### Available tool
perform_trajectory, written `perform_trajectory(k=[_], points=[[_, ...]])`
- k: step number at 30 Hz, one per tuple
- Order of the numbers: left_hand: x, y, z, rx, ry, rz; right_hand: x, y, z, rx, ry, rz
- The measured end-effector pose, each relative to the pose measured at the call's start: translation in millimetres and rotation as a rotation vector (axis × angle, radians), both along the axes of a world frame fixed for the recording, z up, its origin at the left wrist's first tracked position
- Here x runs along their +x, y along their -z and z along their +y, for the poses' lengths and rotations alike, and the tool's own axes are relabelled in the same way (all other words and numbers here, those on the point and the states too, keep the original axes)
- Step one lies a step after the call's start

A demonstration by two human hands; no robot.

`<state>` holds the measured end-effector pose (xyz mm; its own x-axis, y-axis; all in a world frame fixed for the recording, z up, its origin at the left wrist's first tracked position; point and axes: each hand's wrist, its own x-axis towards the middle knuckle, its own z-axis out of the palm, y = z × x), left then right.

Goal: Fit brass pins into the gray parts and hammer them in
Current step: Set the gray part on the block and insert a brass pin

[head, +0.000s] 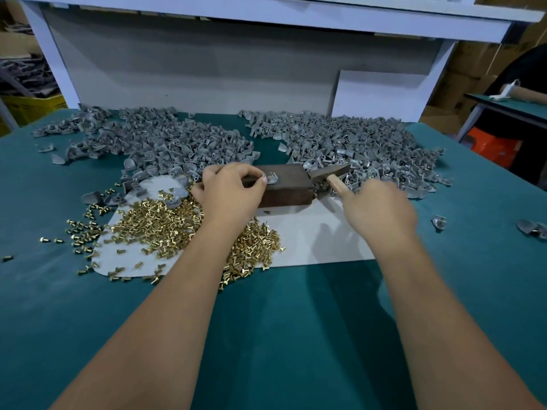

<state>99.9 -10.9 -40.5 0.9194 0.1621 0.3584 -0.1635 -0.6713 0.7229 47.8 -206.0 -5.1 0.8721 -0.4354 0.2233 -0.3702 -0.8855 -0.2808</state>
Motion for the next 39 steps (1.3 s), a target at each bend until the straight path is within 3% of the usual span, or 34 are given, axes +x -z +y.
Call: perform_trajectory(k=[2,5,11,16,20,25,29,34,39], points=[[0,0,1,0.025,-0.014,-0.026,-6,10,2,-0.063,0.011,0.12],[-2,0,2,0.03,-0.03,-0.05,-8,16,4,-0.064,0.01,0.089],[-3,0,2,0.082,-0.05,-0.056,-10,3,6,-0.077,0.068,-0.146],[-4,0,-1,0.119,-0.072,-0.068,-18,-7,13,-0.069,-0.128,-0.423],[-3,-2,-1,0.052,-0.062,-0.016,-20,-4,25,-0.113,-0.262,-0.403],[-1,0,0,0.04,-0.062,-0.007,-20,-1,31,-0.125,-0.215,-0.501],[-1,0,0,0.049,-0.07,-0.004,-20,3,31,-0.192,-0.275,-0.446],[-1,0,-1,-0.003,-0.071,-0.022,-20,4,33,-0.216,-0.278,-0.627],[0,0,0,0.005,-0.061,-0.01,-20,7,36,-0.289,-0.287,-0.586]])
